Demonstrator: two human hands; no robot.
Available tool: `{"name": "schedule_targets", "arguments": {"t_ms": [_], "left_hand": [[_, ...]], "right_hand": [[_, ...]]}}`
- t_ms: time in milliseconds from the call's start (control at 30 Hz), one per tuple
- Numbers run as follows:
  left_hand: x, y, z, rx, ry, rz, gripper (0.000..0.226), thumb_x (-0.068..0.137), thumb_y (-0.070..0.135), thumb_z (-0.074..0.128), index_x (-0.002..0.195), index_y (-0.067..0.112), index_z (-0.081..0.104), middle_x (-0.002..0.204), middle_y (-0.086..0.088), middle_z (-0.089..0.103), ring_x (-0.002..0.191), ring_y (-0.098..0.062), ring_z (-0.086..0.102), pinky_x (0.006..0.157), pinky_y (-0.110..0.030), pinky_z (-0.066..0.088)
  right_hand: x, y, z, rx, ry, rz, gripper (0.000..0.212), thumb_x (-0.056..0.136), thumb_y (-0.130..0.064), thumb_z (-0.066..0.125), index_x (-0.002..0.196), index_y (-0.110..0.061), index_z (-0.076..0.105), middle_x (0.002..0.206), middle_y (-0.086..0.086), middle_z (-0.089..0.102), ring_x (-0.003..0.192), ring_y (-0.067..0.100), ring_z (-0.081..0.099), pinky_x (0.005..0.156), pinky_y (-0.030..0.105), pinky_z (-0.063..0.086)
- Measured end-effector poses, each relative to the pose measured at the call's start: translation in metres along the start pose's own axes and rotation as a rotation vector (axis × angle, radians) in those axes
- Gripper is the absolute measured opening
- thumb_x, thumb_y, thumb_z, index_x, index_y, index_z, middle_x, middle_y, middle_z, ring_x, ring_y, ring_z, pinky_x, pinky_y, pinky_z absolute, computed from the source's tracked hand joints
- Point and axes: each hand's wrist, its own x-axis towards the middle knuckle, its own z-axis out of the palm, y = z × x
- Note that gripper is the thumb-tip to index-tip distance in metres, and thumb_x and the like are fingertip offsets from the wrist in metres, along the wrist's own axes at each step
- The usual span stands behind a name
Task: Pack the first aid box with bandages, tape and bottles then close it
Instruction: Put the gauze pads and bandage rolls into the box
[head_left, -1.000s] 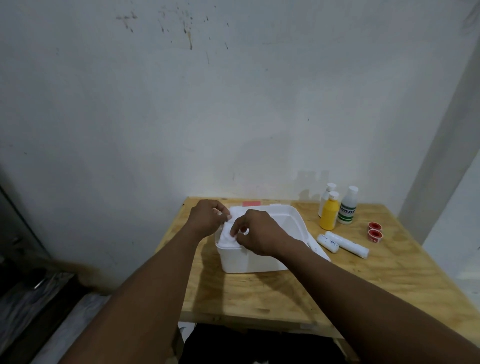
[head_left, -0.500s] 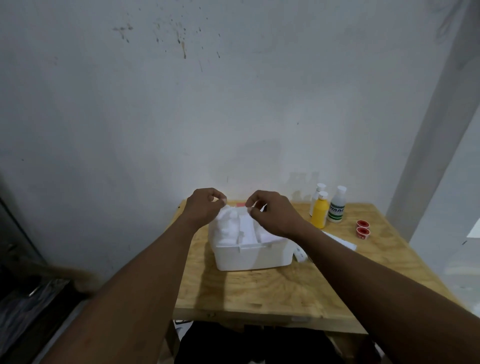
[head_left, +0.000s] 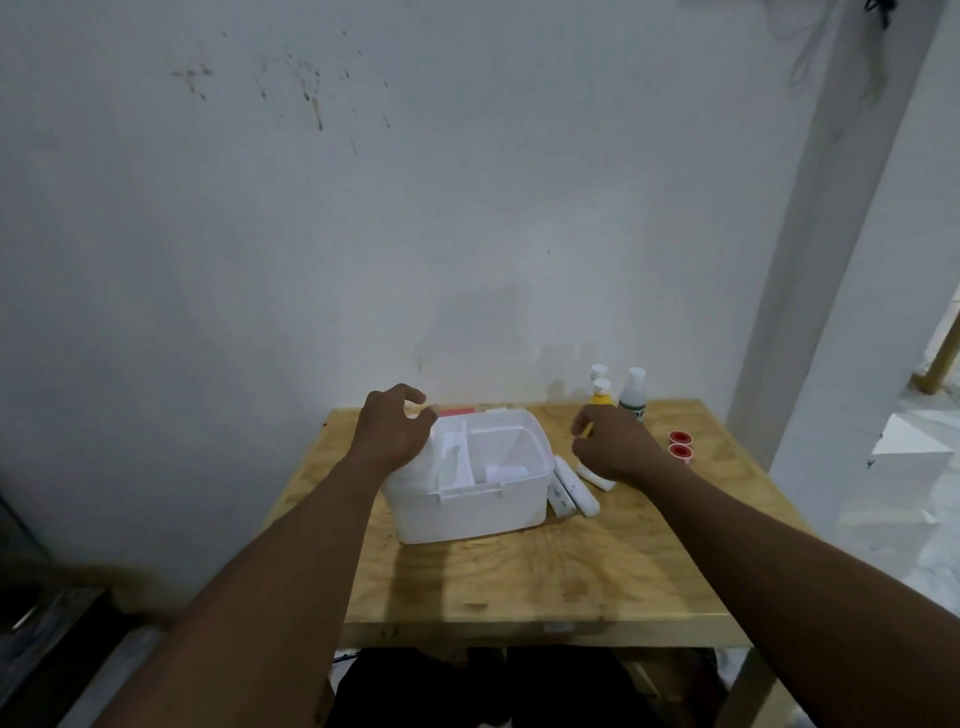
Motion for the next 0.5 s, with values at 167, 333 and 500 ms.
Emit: {"name": "schedule_targets", "arguments": {"t_ms": [167, 333, 500], "left_hand": [[0.001, -0.008, -0.005, -0.119, 0.016, -0.116, 0.041, 0.1, 0.053, 0.048, 0.111, 0.017, 0.064, 0.121, -0.008, 0.066, 0.114, -0.029, 0.061, 0.095, -0.034, 0.046], [-0.001, -0.015, -0.009, -0.194, -0.001, -0.162, 0.057, 0.102, 0.058, 0.035, 0.125, 0.015, 0.064, 0.131, -0.009, 0.063, 0.123, -0.029, 0.056, 0.108, -0.04, 0.041], [0.0, -0.021, -0.013, -0.262, -0.021, -0.201, 0.069, 0.099, 0.066, 0.028, 0.128, 0.014, 0.062, 0.133, -0.012, 0.063, 0.125, -0.032, 0.056, 0.111, -0.05, 0.041]], "right_hand": [[-0.004, 0.034, 0.024, -0.252, -0.063, 0.068, 0.024, 0.091, -0.029, 0.056, 0.111, -0.017, 0.063, 0.115, 0.008, 0.065, 0.103, 0.026, 0.06, 0.086, 0.039, 0.053], [-0.005, 0.038, 0.04, -0.31, -0.025, 0.061, 0.014, 0.09, -0.02, 0.055, 0.102, -0.014, 0.059, 0.104, 0.01, 0.063, 0.092, 0.025, 0.061, 0.076, 0.037, 0.053], [0.001, 0.038, 0.046, -0.262, -0.042, 0.129, 0.023, 0.089, -0.021, 0.058, 0.109, -0.012, 0.051, 0.107, 0.012, 0.059, 0.091, 0.027, 0.059, 0.07, 0.035, 0.046]]}}
